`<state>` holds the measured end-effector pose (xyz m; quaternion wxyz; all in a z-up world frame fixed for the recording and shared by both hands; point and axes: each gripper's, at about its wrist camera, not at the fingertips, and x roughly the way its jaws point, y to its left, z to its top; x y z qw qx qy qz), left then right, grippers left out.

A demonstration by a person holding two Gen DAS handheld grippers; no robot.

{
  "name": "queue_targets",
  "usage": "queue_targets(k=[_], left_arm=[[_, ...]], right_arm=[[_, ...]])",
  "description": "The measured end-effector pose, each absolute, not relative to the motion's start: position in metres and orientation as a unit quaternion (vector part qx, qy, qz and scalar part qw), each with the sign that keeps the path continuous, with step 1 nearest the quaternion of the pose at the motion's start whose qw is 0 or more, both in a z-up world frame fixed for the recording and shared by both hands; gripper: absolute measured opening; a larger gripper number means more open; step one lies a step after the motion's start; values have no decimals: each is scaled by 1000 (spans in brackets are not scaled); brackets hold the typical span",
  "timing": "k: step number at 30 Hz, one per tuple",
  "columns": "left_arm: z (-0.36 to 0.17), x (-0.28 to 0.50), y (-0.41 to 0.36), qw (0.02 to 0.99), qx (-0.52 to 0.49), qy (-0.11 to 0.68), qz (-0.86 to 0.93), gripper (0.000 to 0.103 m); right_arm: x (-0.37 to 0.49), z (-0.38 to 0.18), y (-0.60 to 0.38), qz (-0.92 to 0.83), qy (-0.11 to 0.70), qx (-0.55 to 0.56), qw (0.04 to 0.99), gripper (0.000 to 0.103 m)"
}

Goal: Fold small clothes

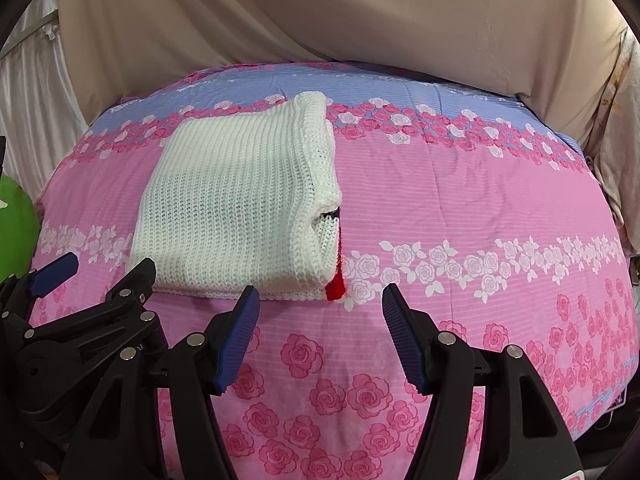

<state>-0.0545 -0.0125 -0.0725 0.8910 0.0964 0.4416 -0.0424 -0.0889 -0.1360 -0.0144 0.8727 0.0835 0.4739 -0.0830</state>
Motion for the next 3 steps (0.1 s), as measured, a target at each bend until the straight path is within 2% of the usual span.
queue_targets(k=[3], left_arm=[[-73, -54, -12, 890, 96, 444, -42, 80]], right_arm=[[-88, -14, -136, -82, 475, 83, 872, 62]])
